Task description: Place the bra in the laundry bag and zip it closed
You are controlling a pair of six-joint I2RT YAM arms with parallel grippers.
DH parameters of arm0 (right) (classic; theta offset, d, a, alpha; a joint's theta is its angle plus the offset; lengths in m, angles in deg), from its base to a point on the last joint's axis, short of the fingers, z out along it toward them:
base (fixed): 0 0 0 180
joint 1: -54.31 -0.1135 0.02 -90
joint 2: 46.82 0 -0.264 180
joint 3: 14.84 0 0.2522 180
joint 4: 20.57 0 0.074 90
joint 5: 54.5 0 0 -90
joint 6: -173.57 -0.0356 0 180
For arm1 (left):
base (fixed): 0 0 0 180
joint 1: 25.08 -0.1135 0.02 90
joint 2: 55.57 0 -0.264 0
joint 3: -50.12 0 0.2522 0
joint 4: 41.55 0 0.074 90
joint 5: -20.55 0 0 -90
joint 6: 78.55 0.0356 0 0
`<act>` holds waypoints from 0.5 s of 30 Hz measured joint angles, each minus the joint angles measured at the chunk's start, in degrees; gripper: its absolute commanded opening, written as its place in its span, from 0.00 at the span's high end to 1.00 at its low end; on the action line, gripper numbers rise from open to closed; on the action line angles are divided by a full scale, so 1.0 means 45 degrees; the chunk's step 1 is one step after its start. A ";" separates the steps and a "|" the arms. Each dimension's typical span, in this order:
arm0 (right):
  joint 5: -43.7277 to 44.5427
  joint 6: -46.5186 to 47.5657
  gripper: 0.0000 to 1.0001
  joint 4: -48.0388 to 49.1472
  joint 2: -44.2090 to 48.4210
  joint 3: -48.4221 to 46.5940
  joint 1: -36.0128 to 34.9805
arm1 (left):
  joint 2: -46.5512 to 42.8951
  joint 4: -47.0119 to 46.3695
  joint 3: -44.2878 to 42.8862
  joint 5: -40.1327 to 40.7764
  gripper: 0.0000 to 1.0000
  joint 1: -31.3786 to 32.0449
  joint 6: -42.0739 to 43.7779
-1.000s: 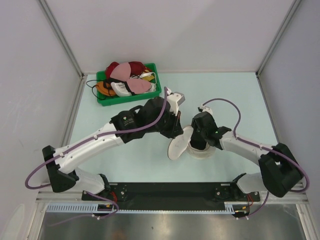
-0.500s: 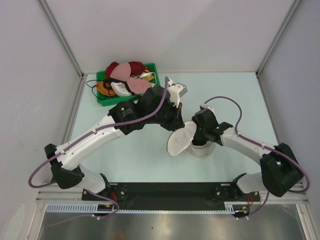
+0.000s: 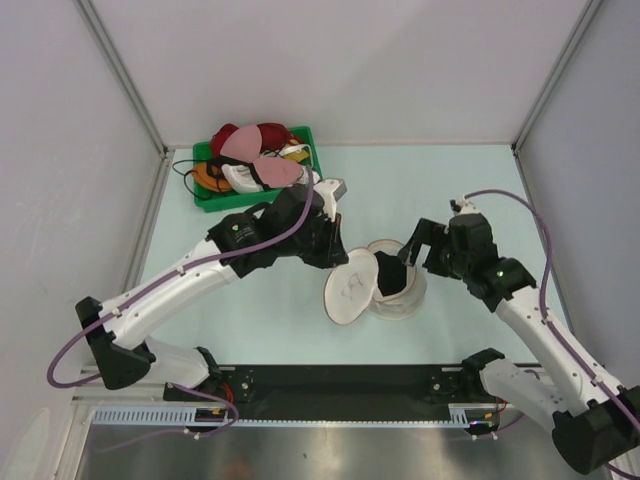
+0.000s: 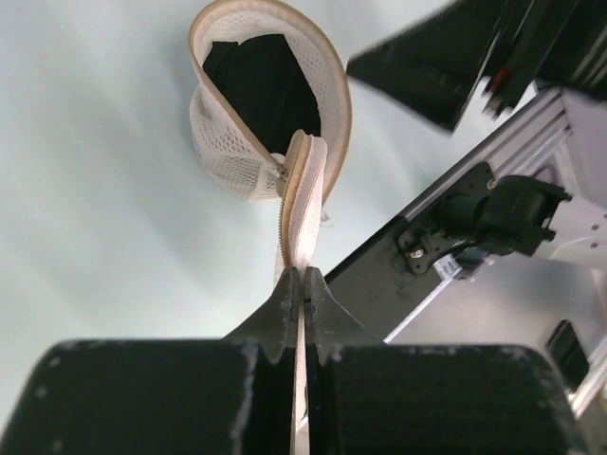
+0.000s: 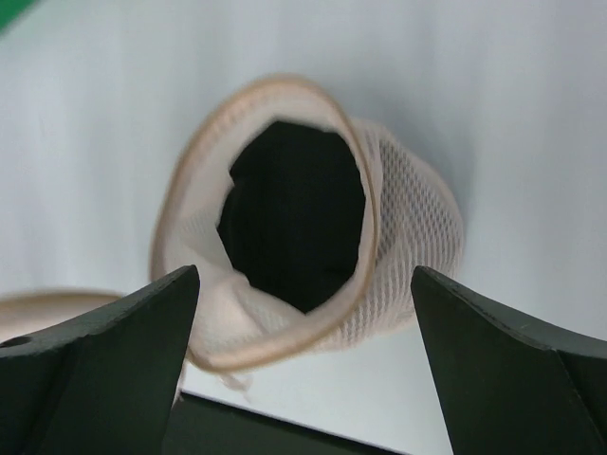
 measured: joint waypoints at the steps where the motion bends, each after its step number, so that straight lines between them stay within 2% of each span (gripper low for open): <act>1: -0.0219 0.0092 0.00 0.0204 0.0160 0.0563 -0.0170 | -0.0209 -0.0136 0.0287 0.0068 1.00 0.0000 -0.0413; 4: -0.0656 0.0743 0.00 0.0267 0.1773 0.1783 -0.0923 | -0.0991 -0.0631 0.1273 0.0491 1.00 -0.0005 -0.1647; 9: -0.0884 0.1734 0.00 0.0874 0.4133 0.1962 -0.3381 | -0.3793 -0.1729 0.4313 0.1865 1.00 -0.0063 -0.4945; 15: 0.0350 0.2803 0.00 0.2181 0.4580 0.2720 -0.8597 | -0.4629 -0.1977 0.4949 0.2759 1.00 -0.0209 -0.7368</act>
